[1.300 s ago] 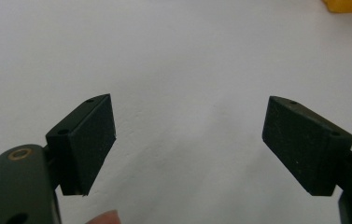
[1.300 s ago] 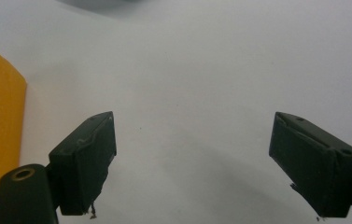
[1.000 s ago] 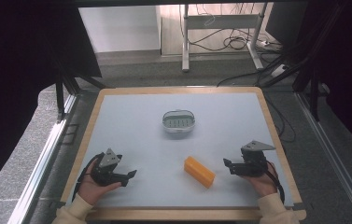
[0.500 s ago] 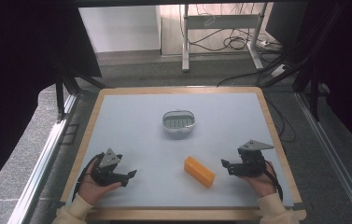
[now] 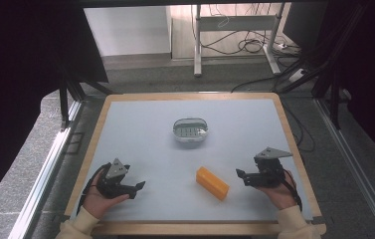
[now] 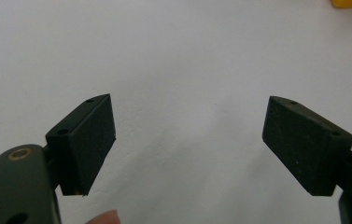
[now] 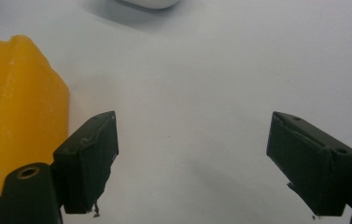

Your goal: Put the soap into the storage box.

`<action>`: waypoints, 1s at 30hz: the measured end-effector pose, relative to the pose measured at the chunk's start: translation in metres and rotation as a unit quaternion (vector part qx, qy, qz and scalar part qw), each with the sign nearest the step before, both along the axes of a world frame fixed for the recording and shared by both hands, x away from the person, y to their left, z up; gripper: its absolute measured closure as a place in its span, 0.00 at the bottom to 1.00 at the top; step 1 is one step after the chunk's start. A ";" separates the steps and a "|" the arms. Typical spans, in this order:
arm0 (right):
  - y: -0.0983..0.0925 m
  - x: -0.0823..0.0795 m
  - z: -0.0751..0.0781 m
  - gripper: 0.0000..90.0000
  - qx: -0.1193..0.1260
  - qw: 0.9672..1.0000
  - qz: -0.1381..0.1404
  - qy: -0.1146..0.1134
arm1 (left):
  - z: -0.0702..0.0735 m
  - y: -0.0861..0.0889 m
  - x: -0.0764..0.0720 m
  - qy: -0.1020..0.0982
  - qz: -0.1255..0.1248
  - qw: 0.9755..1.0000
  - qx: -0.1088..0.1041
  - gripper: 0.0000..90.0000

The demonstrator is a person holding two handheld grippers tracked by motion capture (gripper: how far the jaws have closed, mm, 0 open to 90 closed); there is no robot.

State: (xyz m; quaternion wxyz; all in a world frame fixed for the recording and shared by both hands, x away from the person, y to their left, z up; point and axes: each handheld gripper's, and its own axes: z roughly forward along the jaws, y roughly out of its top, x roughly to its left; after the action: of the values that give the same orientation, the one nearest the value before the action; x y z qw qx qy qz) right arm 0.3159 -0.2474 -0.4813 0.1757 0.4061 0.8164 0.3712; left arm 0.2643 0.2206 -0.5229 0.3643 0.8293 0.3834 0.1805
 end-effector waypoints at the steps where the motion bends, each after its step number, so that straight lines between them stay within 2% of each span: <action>1: 0.000 0.000 0.001 0.19 0.000 1.000 0.001 0.001 | 0.000 0.000 0.000 0.000 -0.001 1.000 0.000 0.19; 9: -0.001 -0.002 0.011 0.21 0.006 1.000 0.008 0.001 | -0.002 0.001 0.001 0.004 0.000 1.000 0.002 0.19; 12: 0.001 -0.003 0.013 0.21 0.003 1.000 0.012 0.000 | 0.000 0.001 0.000 -0.004 0.000 1.000 0.003 0.20; 17: 0.006 -0.004 0.021 0.21 -0.003 1.000 0.027 0.003 | 0.002 0.000 -0.001 -0.008 0.000 1.000 0.000 0.20; 18: 0.008 -0.005 0.026 0.21 -0.009 0.999 0.040 0.008 | 0.002 0.000 -0.001 -0.008 0.003 1.000 0.000 0.21; 26: 0.014 -0.006 0.039 0.22 -0.016 0.998 0.054 0.006 | 0.001 0.001 0.000 -0.001 0.003 1.000 -0.001 0.21; 30: 0.019 -0.005 0.046 0.22 -0.023 0.997 0.071 0.011 | 0.001 0.000 0.000 -0.001 0.004 1.000 -0.003 0.21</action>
State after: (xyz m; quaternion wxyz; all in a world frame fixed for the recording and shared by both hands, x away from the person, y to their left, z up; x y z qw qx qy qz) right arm 0.3110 -0.2280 -0.4353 0.1488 0.3470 0.8534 0.3595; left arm 0.2642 0.2210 -0.5219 0.3666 0.8265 0.3866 0.1816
